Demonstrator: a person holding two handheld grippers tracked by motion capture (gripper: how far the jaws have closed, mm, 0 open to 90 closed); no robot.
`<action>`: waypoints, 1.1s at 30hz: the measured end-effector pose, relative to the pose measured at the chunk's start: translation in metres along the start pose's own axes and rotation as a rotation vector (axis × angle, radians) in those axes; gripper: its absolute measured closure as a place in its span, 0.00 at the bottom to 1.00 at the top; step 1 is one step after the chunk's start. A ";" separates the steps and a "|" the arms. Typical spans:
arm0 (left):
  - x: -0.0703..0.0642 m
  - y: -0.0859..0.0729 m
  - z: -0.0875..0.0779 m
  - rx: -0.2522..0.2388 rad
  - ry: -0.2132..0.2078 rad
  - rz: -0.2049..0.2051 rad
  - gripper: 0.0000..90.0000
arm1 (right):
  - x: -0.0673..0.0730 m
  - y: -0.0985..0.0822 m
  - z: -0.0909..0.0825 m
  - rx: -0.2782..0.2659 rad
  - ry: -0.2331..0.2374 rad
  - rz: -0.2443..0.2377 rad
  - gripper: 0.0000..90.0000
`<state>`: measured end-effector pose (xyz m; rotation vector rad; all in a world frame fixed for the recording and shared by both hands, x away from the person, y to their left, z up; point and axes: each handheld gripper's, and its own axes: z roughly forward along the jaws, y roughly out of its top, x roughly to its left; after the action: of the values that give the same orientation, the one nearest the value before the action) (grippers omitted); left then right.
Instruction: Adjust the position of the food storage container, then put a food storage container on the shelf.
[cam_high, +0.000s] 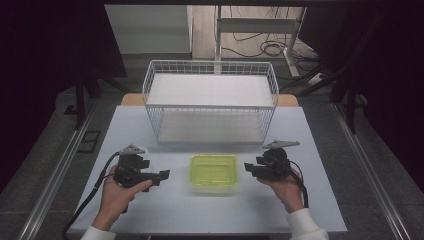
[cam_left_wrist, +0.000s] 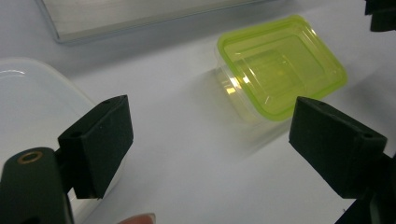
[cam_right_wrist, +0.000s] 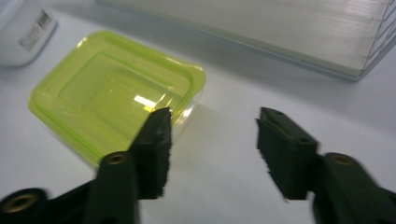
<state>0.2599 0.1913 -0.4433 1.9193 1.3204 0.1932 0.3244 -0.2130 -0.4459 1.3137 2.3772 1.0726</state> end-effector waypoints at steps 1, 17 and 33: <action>0.000 0.000 -0.001 -0.002 0.001 -0.003 0.15 | -0.001 0.000 0.000 -0.002 0.009 0.011 0.41; -0.003 0.003 0.007 -0.026 -0.065 -0.066 0.16 | 0.001 -0.002 0.002 -0.009 0.099 0.037 0.30; -0.014 0.006 0.024 0.012 -0.084 -0.087 0.25 | 0.003 -0.004 0.008 0.003 0.163 0.074 0.31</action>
<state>0.2700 0.1660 -0.4519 1.8552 1.3480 0.0601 0.3240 -0.2084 -0.4536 1.3745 2.4624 1.2418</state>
